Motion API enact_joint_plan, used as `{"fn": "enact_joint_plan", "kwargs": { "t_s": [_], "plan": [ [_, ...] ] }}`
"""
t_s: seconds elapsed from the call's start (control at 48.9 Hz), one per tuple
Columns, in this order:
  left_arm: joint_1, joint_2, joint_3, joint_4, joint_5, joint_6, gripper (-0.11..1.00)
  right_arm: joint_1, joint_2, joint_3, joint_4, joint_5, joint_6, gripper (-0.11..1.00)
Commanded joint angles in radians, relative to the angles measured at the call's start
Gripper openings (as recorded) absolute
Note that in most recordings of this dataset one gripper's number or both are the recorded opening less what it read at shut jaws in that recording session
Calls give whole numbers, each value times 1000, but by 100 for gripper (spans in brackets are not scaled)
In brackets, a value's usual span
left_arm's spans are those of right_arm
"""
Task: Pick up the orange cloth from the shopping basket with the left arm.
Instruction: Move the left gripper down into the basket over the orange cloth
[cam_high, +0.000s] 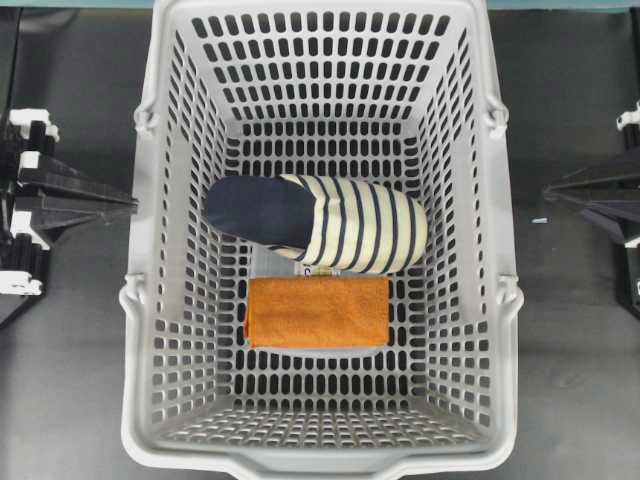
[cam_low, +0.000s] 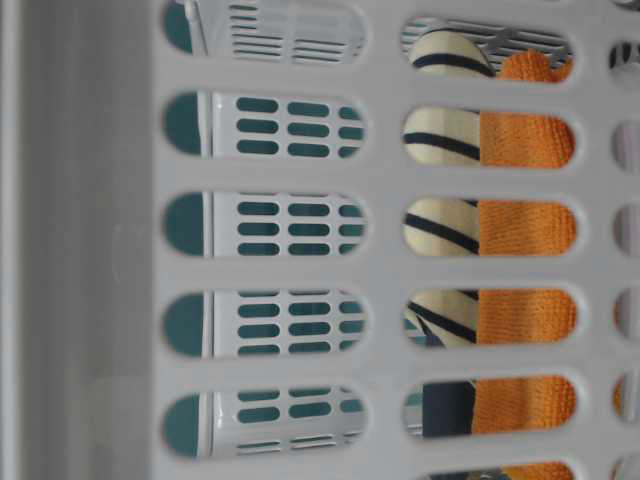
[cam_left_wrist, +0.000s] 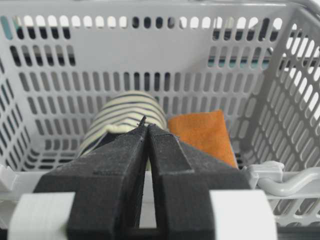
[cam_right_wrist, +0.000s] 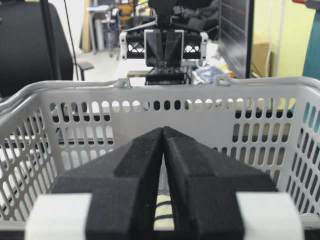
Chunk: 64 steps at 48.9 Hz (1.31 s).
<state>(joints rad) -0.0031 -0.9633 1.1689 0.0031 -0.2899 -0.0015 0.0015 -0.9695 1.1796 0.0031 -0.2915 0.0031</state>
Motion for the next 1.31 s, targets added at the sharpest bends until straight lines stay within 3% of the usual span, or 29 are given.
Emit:
{"fn": "enact_joint_plan", "kwargs": {
  "t_s": [0.0,0.082,0.327,0.839,1.023,1.228,1.289],
  "plan": [
    [6,18,-84,40,52,-20,6,2,8,-15,2,-9,6,0],
    [6,43,-173,40,176,-31,0,3,2,-15,9,-11,6,0],
    [-11,189,-457,41,565,-35,0,3,-8,-15,12,-8,5,0],
    [-77,739,-1009,41,1206,-34,0,3,-11,-14,11,-8,5,0],
    [-84,874,-1121,40,1310,-37,0,2,-11,-12,11,-8,5,0],
    [-104,956,-1150,40,1292,-54,1,3,-12,-12,11,-8,6,0],
    [-112,969,-1147,41,1269,-63,8,3,-12,-11,11,-8,6,0]
  ]
}}
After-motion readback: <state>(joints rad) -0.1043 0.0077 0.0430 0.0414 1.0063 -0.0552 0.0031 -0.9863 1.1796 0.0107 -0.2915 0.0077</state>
